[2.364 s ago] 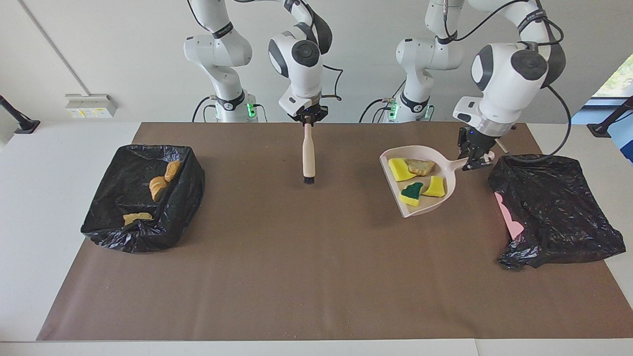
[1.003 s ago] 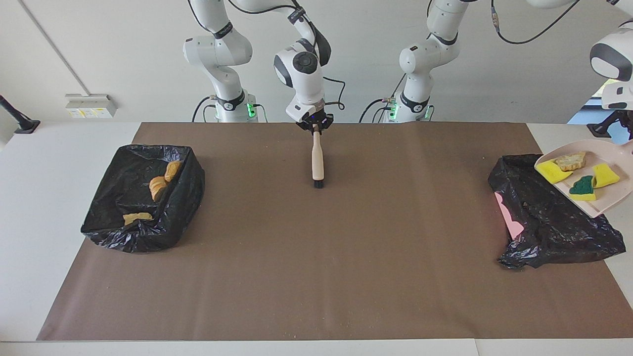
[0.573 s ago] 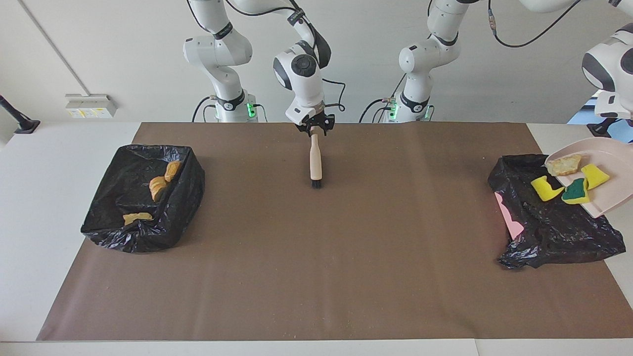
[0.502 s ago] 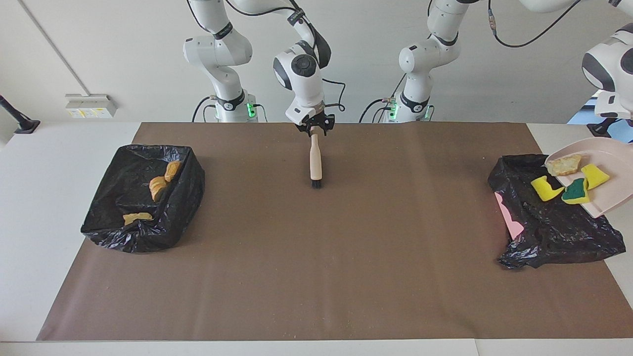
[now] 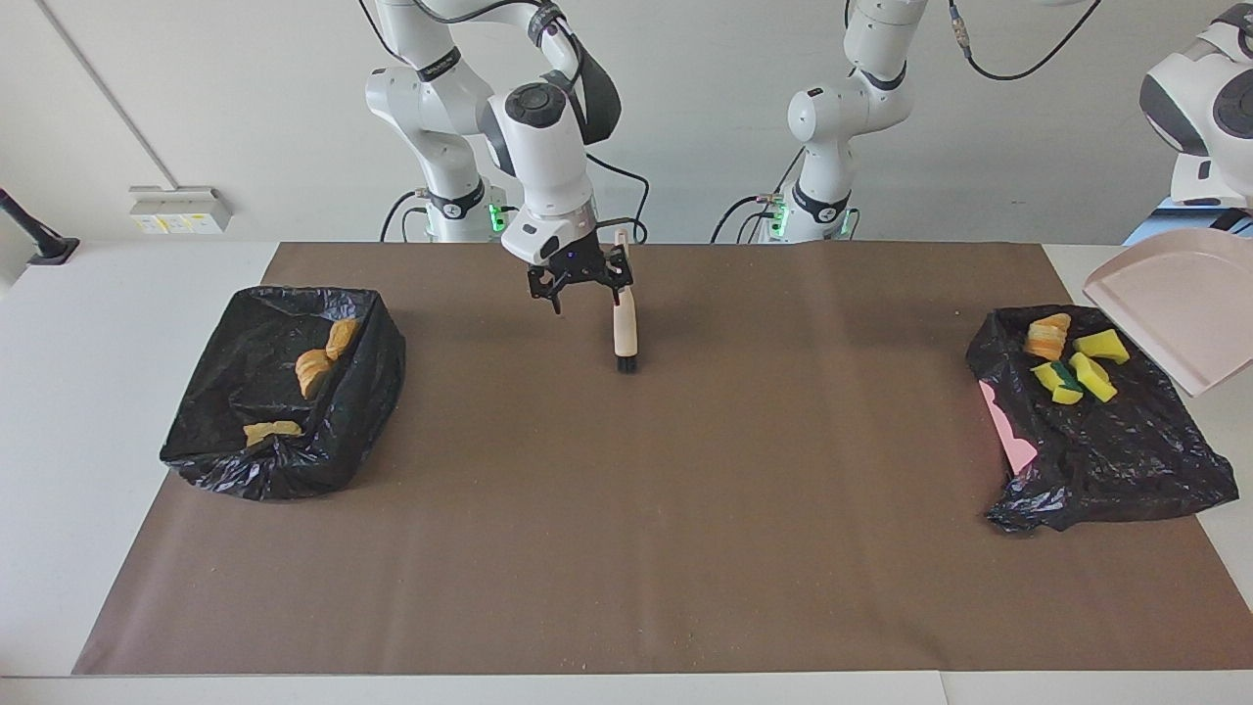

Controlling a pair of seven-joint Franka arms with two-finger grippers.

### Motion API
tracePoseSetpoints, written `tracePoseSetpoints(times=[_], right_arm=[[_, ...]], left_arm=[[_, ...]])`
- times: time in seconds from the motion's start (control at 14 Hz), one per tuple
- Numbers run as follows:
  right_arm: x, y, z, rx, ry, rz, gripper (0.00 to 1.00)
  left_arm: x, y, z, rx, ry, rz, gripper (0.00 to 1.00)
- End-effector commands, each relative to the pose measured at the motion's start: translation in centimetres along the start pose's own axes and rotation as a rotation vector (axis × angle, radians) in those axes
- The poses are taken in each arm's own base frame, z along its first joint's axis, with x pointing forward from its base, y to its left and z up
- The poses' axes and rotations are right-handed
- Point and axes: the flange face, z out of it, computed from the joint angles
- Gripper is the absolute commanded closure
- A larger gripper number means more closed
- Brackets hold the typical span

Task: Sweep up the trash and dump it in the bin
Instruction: 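Tilt the dustpan to dump the sponges into the black bag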

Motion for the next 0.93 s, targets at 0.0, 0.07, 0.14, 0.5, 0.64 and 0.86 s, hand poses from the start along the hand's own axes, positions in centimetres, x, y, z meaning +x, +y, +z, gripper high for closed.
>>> tracePoseSetpoints(times=[0.0,0.07,0.14,0.5,0.64,0.86], right_arm=[[1.5,-0.2,-2.9,-0.051,0.029,-0.050,0.00],[2.1,0.0,-4.4,-0.056,0.030,-0.042,0.00],[2.7,0.2,-6.1,-0.056,0.036,-0.032,0.00],[5.3,3.0,-14.7,-0.054,0.065,0.035,0.00],[5.4,4.0,-15.8,-0.065,0.053,0.053,0.00],[5.1,4.5,-16.5,-0.078,0.054,0.060,0.00]], left_arm=[[2.9,1.2,-2.1,-0.068,0.155,-0.093,1.00],[4.6,1.5,-2.3,-0.109,0.258,-0.137,1.00],[5.6,1.9,-2.7,-0.140,0.334,-0.191,1.00],[15.1,4.6,-7.5,-0.248,0.492,-0.391,1.00],[20.2,5.8,-11.1,-0.299,0.533,-0.515,1.00],[27.0,8.2,-17.0,-0.382,0.617,-0.694,1.00]])
